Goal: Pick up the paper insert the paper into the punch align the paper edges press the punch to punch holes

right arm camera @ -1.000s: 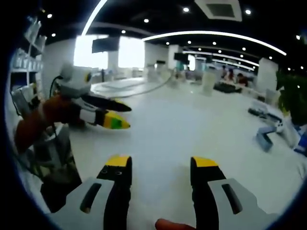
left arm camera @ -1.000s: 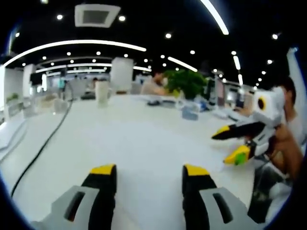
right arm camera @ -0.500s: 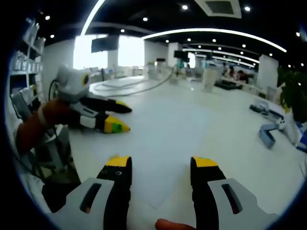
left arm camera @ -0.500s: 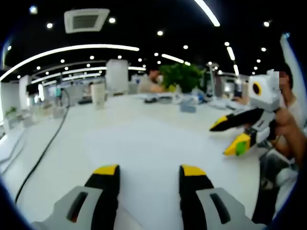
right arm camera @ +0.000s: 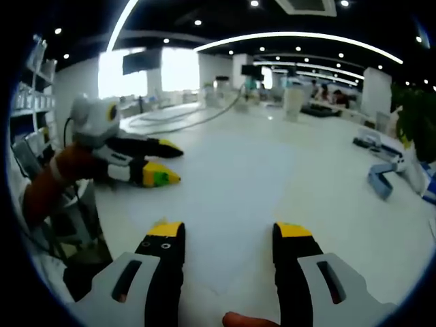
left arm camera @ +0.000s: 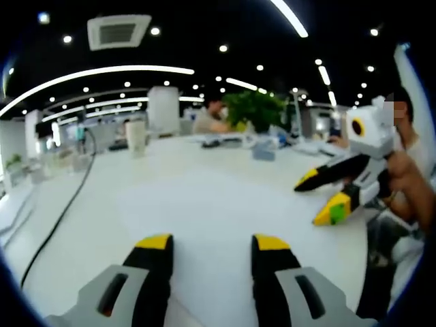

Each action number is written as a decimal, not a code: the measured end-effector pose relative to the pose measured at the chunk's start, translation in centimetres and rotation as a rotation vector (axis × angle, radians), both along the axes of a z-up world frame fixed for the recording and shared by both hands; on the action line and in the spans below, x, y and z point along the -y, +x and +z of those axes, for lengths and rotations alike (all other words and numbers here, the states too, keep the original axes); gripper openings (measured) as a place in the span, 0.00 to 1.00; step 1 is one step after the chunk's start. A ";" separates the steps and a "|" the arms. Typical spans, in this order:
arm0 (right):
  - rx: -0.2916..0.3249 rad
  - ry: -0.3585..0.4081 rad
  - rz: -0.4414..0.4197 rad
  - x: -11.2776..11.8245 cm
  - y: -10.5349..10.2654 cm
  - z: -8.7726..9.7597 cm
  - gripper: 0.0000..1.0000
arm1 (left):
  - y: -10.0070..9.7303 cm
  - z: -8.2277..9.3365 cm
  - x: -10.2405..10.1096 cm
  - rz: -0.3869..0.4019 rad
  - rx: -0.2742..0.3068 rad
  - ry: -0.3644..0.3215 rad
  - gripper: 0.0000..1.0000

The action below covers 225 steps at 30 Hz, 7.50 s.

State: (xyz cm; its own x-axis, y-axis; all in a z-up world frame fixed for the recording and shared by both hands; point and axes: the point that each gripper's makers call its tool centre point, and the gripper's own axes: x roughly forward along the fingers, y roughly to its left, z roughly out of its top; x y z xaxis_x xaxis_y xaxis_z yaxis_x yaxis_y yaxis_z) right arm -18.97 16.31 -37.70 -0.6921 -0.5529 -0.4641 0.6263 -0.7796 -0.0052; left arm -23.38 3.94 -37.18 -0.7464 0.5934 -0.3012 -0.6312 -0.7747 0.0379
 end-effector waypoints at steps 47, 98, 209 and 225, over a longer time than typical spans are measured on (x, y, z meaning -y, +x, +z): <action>0.191 -0.476 0.141 7.2 2.1 2.6 0.57 | 0.3 0.0 -0.5 -0.012 0.010 0.019 0.41; 0.319 -0.698 0.117 7.3 1.6 3.4 0.55 | 0.1 0.0 -0.5 -0.006 0.003 0.018 0.41; 0.316 -0.764 -0.048 2.5 -1.9 2.1 0.08 | 0.2 0.4 -0.7 -0.003 -0.043 0.004 0.42; 0.361 -0.799 -0.083 2.4 -1.9 1.9 0.05 | 0.9 1.6 -1.4 -0.048 -0.058 0.082 0.56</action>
